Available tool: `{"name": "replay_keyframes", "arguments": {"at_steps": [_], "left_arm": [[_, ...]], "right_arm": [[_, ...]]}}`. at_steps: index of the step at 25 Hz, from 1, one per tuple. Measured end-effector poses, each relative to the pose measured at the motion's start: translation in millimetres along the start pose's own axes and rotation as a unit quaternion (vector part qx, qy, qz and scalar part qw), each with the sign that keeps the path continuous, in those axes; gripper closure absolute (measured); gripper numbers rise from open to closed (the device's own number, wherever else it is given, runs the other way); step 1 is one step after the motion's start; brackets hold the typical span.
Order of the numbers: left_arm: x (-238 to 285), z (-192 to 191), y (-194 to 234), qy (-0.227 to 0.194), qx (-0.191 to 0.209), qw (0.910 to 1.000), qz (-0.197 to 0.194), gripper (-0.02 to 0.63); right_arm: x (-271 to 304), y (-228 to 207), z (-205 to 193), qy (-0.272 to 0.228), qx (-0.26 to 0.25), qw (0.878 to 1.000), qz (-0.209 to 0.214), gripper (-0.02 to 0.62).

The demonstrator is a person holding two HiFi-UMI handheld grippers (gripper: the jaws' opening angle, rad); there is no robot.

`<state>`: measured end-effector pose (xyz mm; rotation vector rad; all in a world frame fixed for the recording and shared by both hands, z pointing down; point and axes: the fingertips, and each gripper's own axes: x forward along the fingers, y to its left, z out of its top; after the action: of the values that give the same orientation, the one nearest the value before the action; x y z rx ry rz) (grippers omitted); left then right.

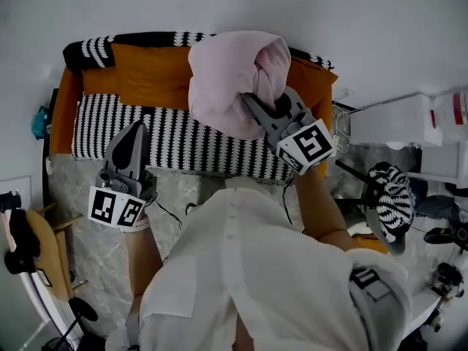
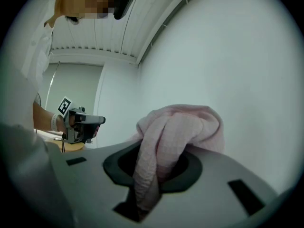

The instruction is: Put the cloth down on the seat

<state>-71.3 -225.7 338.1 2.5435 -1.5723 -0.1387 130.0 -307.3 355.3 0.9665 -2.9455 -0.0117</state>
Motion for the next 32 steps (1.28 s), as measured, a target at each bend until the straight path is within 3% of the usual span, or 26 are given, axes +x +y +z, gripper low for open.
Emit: {"name": "replay_keyframes", "arguments": {"at_steps": [9, 15, 19, 25, 32], "left_arm": [[112, -35, -23, 0.019, -0.007, 0.9997, -0.009, 0.588], [170, -52, -29, 0.039, -0.013, 0.9988, -0.026, 0.588], [196, -66, -31, 0.057, -0.019, 0.9975, -0.036, 0.589], [227, -85, -30, 0.082, -0.030, 0.9951, -0.047, 0.589], [250, -100, -30, 0.096, -0.041, 0.9927, -0.061, 0.588]], "right_arm": [[4, -131, -74, 0.062, 0.002, 0.998, -0.021, 0.499], [7, -204, -141, 0.117, 0.039, 0.991, -0.059, 0.497], [3, -251, -193, 0.170, 0.064, 0.979, -0.090, 0.497], [-16, -309, -274, 0.267, 0.087, 0.950, -0.134, 0.495], [-28, -344, -317, 0.311, 0.103, 0.932, -0.158, 0.492]]}}
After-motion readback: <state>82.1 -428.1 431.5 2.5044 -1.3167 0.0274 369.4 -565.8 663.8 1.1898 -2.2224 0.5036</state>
